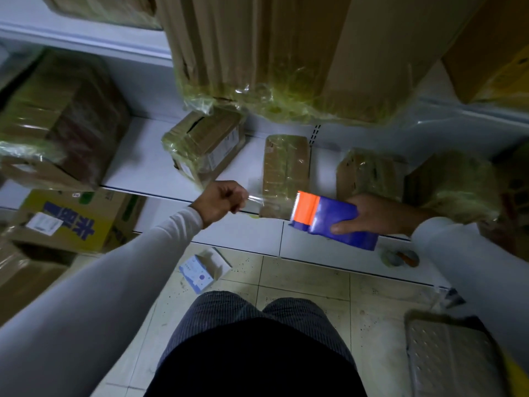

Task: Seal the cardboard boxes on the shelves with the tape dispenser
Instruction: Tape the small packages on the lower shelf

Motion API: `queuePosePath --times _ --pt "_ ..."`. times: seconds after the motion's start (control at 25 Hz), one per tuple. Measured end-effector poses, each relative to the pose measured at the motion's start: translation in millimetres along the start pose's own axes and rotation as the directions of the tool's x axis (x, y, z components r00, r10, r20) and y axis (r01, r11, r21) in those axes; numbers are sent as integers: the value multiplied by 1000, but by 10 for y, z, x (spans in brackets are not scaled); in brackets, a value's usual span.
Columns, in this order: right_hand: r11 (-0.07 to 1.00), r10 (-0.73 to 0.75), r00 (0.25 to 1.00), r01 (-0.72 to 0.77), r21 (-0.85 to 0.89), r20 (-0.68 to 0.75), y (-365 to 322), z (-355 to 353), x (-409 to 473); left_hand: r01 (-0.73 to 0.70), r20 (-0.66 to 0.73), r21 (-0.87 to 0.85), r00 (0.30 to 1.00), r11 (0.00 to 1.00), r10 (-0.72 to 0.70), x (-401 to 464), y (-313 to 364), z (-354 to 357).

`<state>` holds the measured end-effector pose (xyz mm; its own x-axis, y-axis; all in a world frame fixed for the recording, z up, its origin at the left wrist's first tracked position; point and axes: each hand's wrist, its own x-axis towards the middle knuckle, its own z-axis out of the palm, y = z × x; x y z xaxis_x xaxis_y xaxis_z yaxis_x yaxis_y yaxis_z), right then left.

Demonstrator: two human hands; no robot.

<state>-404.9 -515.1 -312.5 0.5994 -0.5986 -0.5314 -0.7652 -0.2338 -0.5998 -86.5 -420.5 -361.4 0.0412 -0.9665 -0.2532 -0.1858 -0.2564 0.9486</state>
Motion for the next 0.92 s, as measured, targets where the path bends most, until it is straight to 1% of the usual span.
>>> queuePosePath --times 0.12,0.2,0.28,0.48,0.6,0.72,0.8,0.84,0.88,0.92 --pt "999 41 999 -41 22 17 195 -222 -58 26 -71 9 997 1000 -25 20 -84 -69" --pt "999 36 999 -36 38 9 260 -291 -17 39 -97 19 995 999 -37 75 -97 13" --pt "997 41 999 -41 63 4 322 -347 31 49 -114 30 992 998 -46 134 -104 89" --pt "987 107 993 -111 112 43 434 -387 144 82 -142 76 987 994 -71 296 -164 154" --pt "991 123 992 -125 58 36 446 -328 265 128 -162 160 982 979 -101 383 -255 216" --pt "988 153 988 -152 -22 25 402 -251 389 183 -227 228 965 956 -130 459 -349 313" --pt "979 199 980 -197 -42 32 355 -236 433 306 -332 319 923 897 -196 479 -417 318" --pt "976 213 977 -212 -43 31 342 -236 437 346 -401 350 895 870 -195 454 -424 307" --pt "974 221 975 -220 -47 21 333 -236 431 326 -449 397 884 858 -128 424 -439 297" --pt "973 227 974 -226 -55 9 328 -236 421 233 -442 454 897 860 -10 387 -437 303"
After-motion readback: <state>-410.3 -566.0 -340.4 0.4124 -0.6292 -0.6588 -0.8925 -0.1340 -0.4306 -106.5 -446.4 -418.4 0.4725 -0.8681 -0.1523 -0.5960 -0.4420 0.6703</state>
